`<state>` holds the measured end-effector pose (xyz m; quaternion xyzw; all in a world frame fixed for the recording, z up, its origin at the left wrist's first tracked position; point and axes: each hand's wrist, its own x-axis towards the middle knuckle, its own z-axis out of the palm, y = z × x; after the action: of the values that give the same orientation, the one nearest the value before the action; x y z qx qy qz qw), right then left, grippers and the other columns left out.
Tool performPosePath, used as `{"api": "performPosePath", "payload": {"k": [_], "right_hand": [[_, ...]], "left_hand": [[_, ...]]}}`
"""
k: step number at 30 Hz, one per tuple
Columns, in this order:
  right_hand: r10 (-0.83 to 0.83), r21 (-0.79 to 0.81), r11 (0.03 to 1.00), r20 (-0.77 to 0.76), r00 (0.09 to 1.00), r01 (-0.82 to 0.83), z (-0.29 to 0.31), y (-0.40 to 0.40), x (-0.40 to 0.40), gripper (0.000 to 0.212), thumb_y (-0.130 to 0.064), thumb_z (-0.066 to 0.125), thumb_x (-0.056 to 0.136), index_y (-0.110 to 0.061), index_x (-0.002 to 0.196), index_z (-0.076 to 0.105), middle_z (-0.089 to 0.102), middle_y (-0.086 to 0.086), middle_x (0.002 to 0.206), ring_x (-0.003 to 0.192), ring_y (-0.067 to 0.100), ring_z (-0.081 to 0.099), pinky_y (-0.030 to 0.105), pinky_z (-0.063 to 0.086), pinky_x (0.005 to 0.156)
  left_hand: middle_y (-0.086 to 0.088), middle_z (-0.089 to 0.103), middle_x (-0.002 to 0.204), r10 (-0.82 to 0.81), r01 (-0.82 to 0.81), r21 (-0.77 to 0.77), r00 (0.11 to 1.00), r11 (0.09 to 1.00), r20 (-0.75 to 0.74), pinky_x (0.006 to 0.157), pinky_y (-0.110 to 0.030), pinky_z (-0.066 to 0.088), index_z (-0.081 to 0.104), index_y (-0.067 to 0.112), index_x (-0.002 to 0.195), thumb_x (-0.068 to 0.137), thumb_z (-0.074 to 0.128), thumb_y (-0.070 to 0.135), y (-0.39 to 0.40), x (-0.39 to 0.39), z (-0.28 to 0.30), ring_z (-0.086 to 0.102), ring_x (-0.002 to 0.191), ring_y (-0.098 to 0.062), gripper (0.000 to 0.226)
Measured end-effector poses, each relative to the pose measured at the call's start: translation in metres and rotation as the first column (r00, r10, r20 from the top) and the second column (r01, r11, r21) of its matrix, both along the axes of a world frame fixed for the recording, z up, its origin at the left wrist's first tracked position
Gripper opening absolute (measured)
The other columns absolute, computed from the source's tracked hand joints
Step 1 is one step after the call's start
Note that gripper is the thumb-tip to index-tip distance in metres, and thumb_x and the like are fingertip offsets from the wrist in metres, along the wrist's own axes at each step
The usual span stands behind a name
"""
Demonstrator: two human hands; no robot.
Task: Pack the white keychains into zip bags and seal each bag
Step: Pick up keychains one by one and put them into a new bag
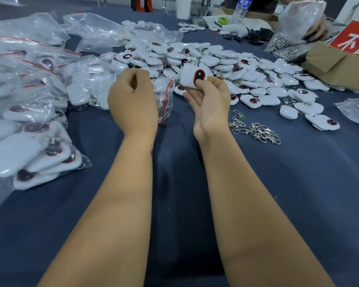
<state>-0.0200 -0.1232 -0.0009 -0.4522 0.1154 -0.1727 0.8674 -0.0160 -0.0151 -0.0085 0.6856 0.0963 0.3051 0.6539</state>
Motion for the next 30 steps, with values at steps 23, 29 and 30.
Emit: {"api": "performPosePath", "payload": {"k": [23, 29, 30], "right_hand": [[0.194, -0.929, 0.312, -0.144, 0.97, -0.2, -0.014, 0.027, 0.0, 0.026, -0.007, 0.05, 0.092, -0.007, 0.103, 0.074, 0.067, 0.007, 0.111, 0.107, 0.026, 0.06, 0.046, 0.049, 0.092], [-0.196, -0.979, 0.205, -0.025, 0.98, 0.016, -0.011, 0.012, 0.0, 0.042, -0.009, 0.049, 0.088, -0.026, 0.123, 0.066, 0.056, 0.002, 0.128, 0.124, 0.022, 0.045, 0.035, 0.036, 0.104], [-0.296, -0.987, 0.16, -0.044, 0.954, 0.004, -0.011, 0.006, -0.001, 0.045, -0.011, 0.05, 0.087, -0.026, 0.128, 0.061, 0.052, 0.002, 0.132, 0.126, 0.024, 0.043, 0.034, 0.032, 0.105]], "left_hand": [[0.019, 0.062, 0.073, -0.029, 0.03, 0.077, 0.999, 0.997, -0.02, 0.069, -0.006, 0.044, 0.073, 0.02, 0.095, 0.085, 0.063, 0.014, -0.007, 0.004, -0.004, 0.058, 0.071, 0.007, 0.016], [0.013, 0.062, 0.076, -0.033, 0.032, 0.049, 0.999, 0.998, 0.023, 0.068, -0.015, 0.046, 0.065, 0.029, 0.086, 0.084, 0.06, 0.013, -0.008, 0.004, -0.003, 0.056, 0.071, -0.003, 0.017], [0.012, 0.062, 0.079, -0.049, 0.049, 0.056, 0.999, 0.997, 0.011, 0.067, -0.015, 0.045, 0.065, 0.029, 0.087, 0.084, 0.059, 0.013, -0.009, 0.004, -0.004, 0.056, 0.072, -0.004, 0.017]]}}
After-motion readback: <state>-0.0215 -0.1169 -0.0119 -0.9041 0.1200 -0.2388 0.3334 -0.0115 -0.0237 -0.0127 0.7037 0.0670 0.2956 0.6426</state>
